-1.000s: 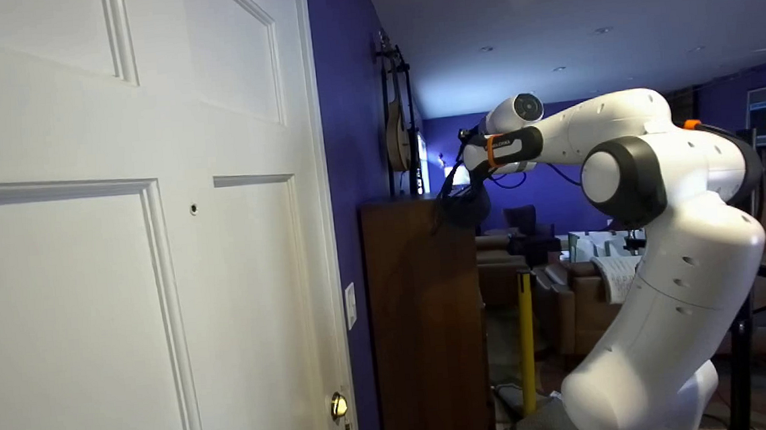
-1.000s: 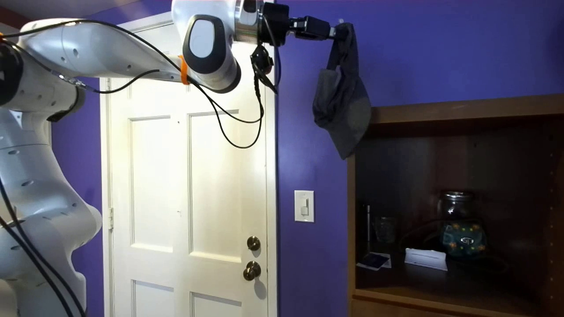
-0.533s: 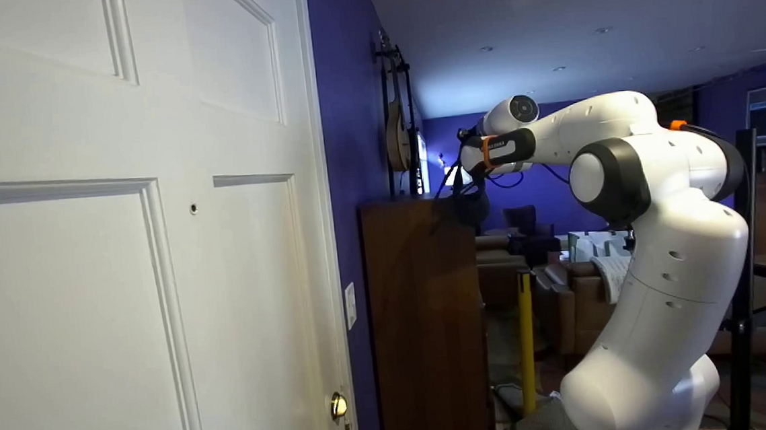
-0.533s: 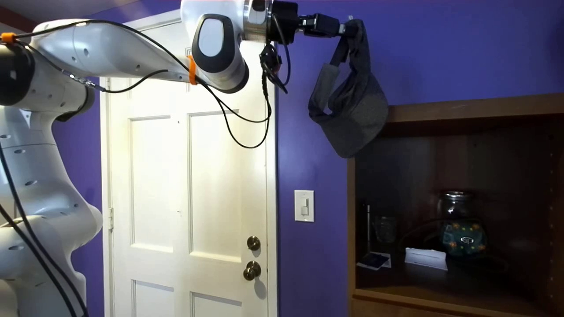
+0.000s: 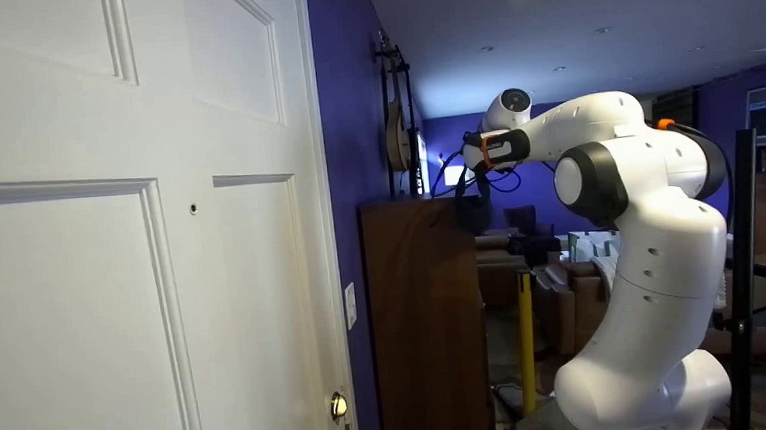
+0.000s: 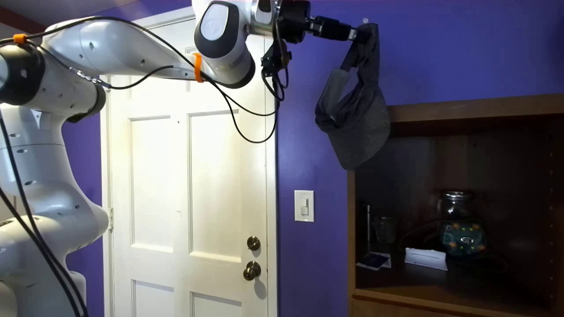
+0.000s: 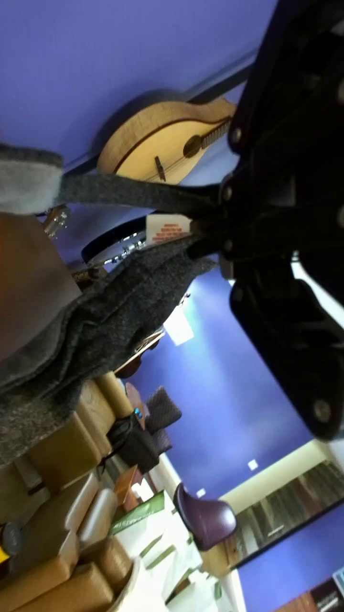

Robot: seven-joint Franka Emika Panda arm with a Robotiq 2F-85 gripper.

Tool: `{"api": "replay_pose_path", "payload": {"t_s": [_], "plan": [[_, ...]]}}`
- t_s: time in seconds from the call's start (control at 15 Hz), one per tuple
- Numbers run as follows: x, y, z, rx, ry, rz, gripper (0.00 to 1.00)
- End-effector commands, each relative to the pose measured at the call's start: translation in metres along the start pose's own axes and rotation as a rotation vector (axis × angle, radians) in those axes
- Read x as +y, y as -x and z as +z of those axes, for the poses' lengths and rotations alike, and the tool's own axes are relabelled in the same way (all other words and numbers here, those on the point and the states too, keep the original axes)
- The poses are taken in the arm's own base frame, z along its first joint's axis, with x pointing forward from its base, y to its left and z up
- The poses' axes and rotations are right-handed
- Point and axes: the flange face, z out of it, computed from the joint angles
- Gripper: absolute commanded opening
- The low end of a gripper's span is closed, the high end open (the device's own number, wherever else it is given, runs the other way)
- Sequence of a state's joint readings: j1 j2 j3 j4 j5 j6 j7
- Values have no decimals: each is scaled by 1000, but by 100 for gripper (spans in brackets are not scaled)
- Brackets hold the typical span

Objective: Remove the half head cap and put it on top of the cabinet

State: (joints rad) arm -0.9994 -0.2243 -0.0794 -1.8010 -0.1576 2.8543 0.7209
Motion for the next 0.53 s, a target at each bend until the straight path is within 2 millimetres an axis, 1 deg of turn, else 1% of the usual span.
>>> {"api": "replay_pose_path", "payload": {"t_s": [0.0,0.2,0.27,0.47], "plan": [[-28,-11,7,-20,46,123,1],[-51,-14,11,-34,29,200,1],[-59,-15,14,-24,-7,211,1],[-74,-19,25,4,-42,280,1]]}}
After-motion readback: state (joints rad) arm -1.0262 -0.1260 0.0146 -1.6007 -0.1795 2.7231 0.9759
